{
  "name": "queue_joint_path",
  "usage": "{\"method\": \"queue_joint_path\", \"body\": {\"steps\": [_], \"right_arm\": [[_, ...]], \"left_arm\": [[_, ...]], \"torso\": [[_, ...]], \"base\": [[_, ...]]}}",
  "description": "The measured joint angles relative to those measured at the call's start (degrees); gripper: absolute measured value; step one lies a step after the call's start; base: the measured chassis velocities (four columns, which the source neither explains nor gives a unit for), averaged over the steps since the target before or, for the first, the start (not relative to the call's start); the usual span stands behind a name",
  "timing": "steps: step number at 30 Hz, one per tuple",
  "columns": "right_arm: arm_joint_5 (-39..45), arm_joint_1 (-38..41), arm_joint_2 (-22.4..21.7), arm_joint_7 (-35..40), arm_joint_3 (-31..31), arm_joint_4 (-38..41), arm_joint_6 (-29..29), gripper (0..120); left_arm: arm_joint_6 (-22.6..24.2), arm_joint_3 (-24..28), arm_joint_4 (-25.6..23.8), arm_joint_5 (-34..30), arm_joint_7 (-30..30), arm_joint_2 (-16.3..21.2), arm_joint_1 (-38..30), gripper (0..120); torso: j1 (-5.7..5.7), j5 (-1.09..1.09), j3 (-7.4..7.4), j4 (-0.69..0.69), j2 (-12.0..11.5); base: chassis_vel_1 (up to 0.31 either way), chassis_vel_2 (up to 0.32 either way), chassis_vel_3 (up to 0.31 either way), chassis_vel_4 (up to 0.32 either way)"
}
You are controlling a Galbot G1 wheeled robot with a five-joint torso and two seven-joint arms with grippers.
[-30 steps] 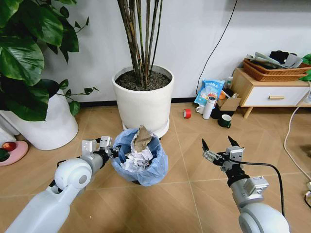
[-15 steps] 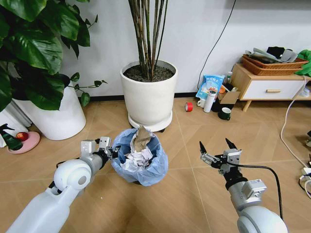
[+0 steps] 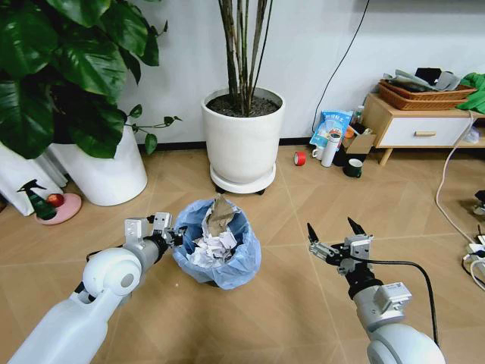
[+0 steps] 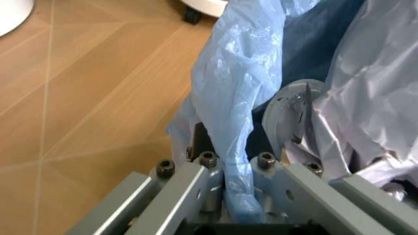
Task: Pick up the trash bin and place the garbage on the floor into it.
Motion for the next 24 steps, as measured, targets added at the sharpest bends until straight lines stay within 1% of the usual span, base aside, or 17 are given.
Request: {"method": "queue_joint_path", "body": {"steps": [12,14,15,20,22,24], "right_arm": [[0.3,0.7,-0.2,-0.2,0.2,-0.6,0.1,100],[0.3,0.7,-0.2,-0.2,0.2,-0.8,0.1,100],[0.4,0.7,-0.2,-0.2,0.2,-0.8,0.1,100],[0.4,0.7,-0.2,-0.3,0.2,-0.9,0.2,100],[0.5,0.7,-0.2,-0.4,0.2,-1.0,0.2,100],[0.5,0.7,-0.2,-0.5,0.2,-1.2,0.4,100]], "left_arm": [[0.0,0.1,0.5,0.0,0.1,-0.4,-0.3,0],[0.0,0.0,0.5,0.0,0.1,-0.4,-0.3,0],[0.0,0.0,0.5,0.0,0.1,-0.4,-0.3,0],[0.0,-0.1,0.5,0.0,0.1,-0.4,-0.3,0],[0.0,-0.1,0.5,0.0,0.1,-0.4,-0.3,0],[0.0,0.0,0.5,0.0,0.1,-0.4,-0.3,0]], "torso": [[0.01,-0.02,0.01,0.00,0.0],[0.00,0.02,0.00,-0.01,0.0],[0.00,-0.02,0.00,0.00,0.0],[0.00,0.02,0.00,0.00,0.0],[0.01,-0.04,0.00,0.00,0.0],[0.01,-0.01,0.01,0.00,0.0]], "base": [[0.294,-0.071,-0.297,0.076],[0.298,-0.069,-0.317,0.071],[0.292,-0.065,-0.280,0.070],[0.303,-0.069,-0.289,0.079],[0.299,-0.081,-0.291,0.073],[0.297,-0.068,-0.284,0.057]]}}
